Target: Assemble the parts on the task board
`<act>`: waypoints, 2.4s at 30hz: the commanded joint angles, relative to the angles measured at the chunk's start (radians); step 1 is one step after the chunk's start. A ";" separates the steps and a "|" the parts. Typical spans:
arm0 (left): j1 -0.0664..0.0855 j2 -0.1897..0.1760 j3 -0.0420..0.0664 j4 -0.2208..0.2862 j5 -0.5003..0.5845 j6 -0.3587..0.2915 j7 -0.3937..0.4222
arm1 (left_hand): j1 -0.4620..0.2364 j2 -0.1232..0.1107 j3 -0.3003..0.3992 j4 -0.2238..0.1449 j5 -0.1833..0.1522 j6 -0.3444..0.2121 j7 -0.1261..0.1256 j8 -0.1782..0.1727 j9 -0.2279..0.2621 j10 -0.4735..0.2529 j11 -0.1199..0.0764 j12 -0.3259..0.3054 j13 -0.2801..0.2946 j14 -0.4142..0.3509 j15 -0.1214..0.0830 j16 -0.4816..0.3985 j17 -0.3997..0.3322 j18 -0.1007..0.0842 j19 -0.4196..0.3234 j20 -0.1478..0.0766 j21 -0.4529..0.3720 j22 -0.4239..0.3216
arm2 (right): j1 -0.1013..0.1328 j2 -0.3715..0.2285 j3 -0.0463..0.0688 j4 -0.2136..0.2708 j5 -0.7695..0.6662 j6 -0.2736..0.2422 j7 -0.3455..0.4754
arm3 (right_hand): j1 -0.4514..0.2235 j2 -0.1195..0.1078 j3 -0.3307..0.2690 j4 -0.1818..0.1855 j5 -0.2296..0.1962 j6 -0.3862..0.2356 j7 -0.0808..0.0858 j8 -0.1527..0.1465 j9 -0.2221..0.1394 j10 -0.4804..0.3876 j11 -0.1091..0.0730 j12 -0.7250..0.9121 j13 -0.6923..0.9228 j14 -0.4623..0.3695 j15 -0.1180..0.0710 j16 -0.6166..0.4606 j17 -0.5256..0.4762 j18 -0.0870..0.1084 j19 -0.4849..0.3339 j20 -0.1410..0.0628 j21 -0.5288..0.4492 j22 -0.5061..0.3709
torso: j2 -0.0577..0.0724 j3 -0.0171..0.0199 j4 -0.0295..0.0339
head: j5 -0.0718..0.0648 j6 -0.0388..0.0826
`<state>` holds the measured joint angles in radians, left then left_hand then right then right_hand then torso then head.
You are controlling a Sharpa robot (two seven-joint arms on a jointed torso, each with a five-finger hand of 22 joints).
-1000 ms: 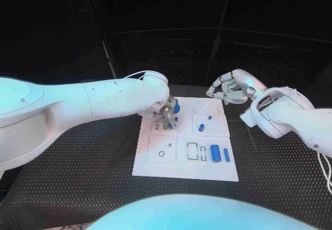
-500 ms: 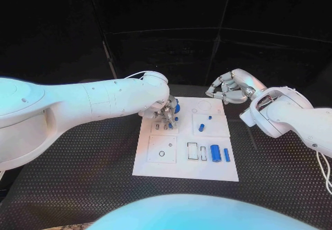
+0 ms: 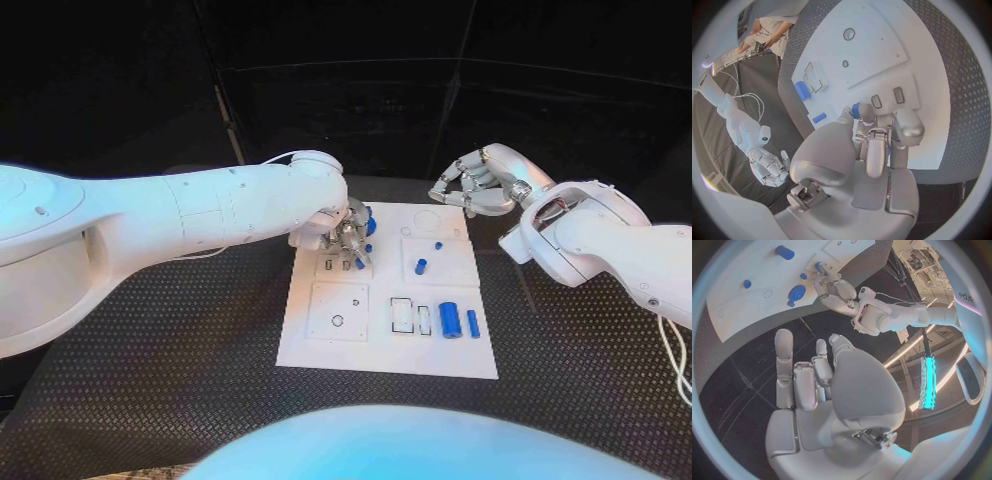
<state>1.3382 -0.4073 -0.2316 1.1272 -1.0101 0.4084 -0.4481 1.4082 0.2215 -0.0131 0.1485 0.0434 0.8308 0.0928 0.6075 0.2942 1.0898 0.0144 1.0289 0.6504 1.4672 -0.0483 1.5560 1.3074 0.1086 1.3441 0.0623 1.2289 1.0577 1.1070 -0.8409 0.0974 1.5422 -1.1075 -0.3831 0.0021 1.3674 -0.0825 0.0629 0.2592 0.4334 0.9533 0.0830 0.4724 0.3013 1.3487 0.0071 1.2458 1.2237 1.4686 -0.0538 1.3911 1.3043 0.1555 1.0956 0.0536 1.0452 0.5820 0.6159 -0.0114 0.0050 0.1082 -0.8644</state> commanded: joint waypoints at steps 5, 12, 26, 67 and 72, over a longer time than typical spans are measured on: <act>0.001 -0.034 0.000 0.033 0.087 -0.112 0.017 | -0.088 -0.073 0.335 -0.191 0.007 -0.001 -0.002 0.024 0.021 0.022 -0.004 -0.014 -0.006 0.095 -0.004 -0.002 0.234 -0.004 0.005 -0.006 0.006 0.009 | 0.002 0.005 0.001 -0.006 0.009 0.012 0.010 | 0.011 0.001 -0.001 0.006 0.006 -0.008 -0.003 0.004 0.001 -0.001 -0.004 0.001 -0.002 0.048 -0.008 -0.005 -0.002 0.015 0.001 -0.001 -0.008 -0.003 | -0.001 -0.0007 0.0028 | 0.002 0.003; 0.000 -0.081 0.000 0.088 0.143 -0.204 0.006 | -0.253 -0.179 0.638 -0.231 0.014 -0.004 -0.004 0.073 0.057 0.053 -0.007 -0.012 -0.003 0.098 -0.002 0.003 0.242 -0.005 0.012 -0.007 0.015 0.025 | 0.002 0.006 0.001 -0.011 0.010 0.017 0.009 | 0.012 0.001 0.000 0.006 0.007 -0.009 -0.002 0.004 0.001 -0.001 -0.004 0.001 -0.002 0.048 -0.007 -0.005 -0.002 0.015 0.001 -0.001 -0.008 -0.003 | -0.002 0.0019 0.0083 | 0.002 0.007; -0.028 -0.210 -0.003 0.232 0.188 -0.468 -0.013 | -0.321 -0.227 0.782 -0.260 0.039 0.008 -0.013 0.111 0.081 0.048 -0.014 -0.062 -0.077 0.098 -0.012 0.003 0.242 -0.008 0.021 -0.012 0.024 0.041 | 0.002 0.006 0.000 -0.020 0.010 0.025 0.003 | 0.013 0.001 0.000 0.007 0.008 -0.010 -0.002 0.004 0.001 -0.002 -0.004 -0.001 -0.004 0.048 -0.007 -0.006 -0.003 0.015 0.001 -0.001 -0.009 -0.004 | -0.007 0.0084 0.0237 | -0.001 0.001; -0.105 -0.201 -0.004 0.237 0.081 -0.516 -0.037 | -0.353 -0.260 0.836 -0.272 0.091 0.022 -0.022 0.123 0.087 0.095 -0.022 -0.041 -0.046 0.098 -0.021 0.001 0.239 -0.011 0.031 -0.020 0.034 0.057 | 0.002 0.015 0.000 -0.031 0.010 0.035 0.003 | 0.012 0.001 0.000 0.012 0.012 -0.012 -0.001 0.004 0.002 -0.004 -0.003 -0.002 -0.005 0.047 -0.007 -0.007 -0.005 0.016 -0.002 -0.001 -0.012 -0.008 | -0.008 0.0101 0.0295 | -0.008 -0.008; -0.105 -0.193 -0.004 0.223 0.068 -0.501 -0.041 | -0.354 -0.261 0.836 -0.272 0.090 0.022 -0.022 0.123 0.087 0.096 -0.022 -0.041 -0.047 0.098 -0.021 0.001 0.239 -0.011 0.030 -0.020 0.033 0.055 | 0.002 0.015 0.000 -0.030 0.010 0.035 0.004 | 0.011 0.002 0.001 0.013 0.013 -0.012 -0.001 0.004 0.002 -0.004 -0.003 -0.002 -0.005 0.048 -0.007 -0.006 -0.003 0.016 -0.002 -0.001 -0.012 -0.009 | -0.008 0.0105 0.0300 | -0.010 -0.008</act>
<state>1.2316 -0.6024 -0.2360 1.3527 -0.9175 -0.1355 -0.4758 1.0534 -0.0452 0.6271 0.0659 0.1310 0.8513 0.0727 0.7283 0.3796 1.1796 -0.0087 0.9836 0.6055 1.4670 -0.0624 1.5560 1.3074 0.1087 1.3705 0.0432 1.2585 1.1137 1.1067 -0.8262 0.0967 1.5103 -1.0997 -0.3529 0.0012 1.3674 -0.0824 0.0630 0.2648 0.4422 0.9469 0.0837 0.4724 0.3015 1.3487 0.0071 1.2458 1.2196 1.4686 -0.0538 1.3872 1.3005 0.1555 1.0955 0.0536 1.0369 0.5748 0.6080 -0.0010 0.0349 0.0995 -0.8728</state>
